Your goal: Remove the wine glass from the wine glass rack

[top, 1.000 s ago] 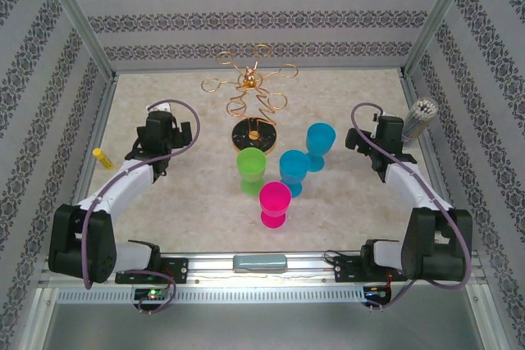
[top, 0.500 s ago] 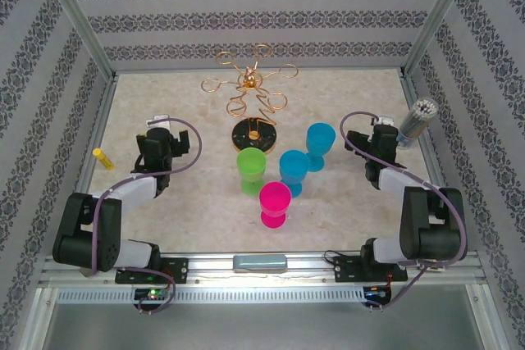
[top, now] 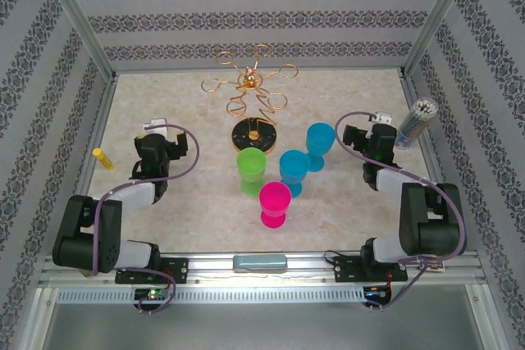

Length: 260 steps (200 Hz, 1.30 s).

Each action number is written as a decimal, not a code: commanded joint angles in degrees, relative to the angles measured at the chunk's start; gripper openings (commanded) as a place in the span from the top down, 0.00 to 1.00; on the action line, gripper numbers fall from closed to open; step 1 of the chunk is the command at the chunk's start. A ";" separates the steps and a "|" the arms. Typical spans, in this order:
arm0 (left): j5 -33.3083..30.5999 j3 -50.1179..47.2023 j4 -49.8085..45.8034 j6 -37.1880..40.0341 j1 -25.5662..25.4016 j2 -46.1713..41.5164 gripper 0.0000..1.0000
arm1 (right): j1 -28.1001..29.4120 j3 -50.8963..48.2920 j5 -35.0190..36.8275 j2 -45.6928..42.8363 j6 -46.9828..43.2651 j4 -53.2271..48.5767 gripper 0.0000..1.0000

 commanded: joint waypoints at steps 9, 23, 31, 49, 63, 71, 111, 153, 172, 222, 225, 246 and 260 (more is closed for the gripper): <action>-0.01 -2.25 9.86 3.41 0.72 2.98 0.00 | 1.42 -2.45 1.18 -0.19 -2.20 5.33 0.02; 0.65 -3.02 14.62 3.69 0.81 5.98 0.00 | 2.58 -3.06 2.45 0.03 -3.24 6.86 0.02; 0.87 -3.85 18.41 4.12 0.80 8.75 0.00 | 3.56 -3.46 3.80 0.43 -4.18 7.92 0.02; 0.44 -5.92 27.03 4.32 0.78 13.22 0.00 | 5.09 -5.43 5.36 1.78 -5.49 13.38 0.02; 0.89 -5.74 25.14 3.80 0.78 12.34 0.00 | 4.70 -6.76 5.12 1.26 -5.08 15.28 0.02; 0.89 -5.06 24.44 3.88 0.78 12.75 0.00 | 4.61 -7.59 4.82 2.00 -4.98 16.80 0.02; 1.88 -3.75 21.80 3.28 1.51 12.68 0.00 | 4.99 -9.10 5.17 4.49 -5.37 22.88 0.02; 3.07 -3.88 21.90 3.02 2.36 12.67 0.00 | 5.18 -8.73 5.33 3.95 -5.68 21.07 0.02; 4.00 -5.75 25.60 3.58 2.19 12.75 0.00 | 5.28 -8.90 5.55 4.01 -5.77 21.57 0.02; 7.39 -6.45 26.77 4.65 2.19 12.67 0.00 | 5.27 -8.82 5.54 4.03 -5.77 21.53 0.02; 7.39 -6.38 26.67 4.65 2.19 12.67 0.00 | 5.23 -8.82 5.55 4.03 -5.77 21.53 0.02; 7.50 -6.45 26.79 4.72 2.19 12.63 0.00 | 5.27 -8.82 5.53 4.03 -5.77 21.53 0.02; 7.65 -6.62 27.09 4.74 2.18 12.67 0.00 | 5.27 -8.82 5.53 4.04 -5.77 21.53 0.02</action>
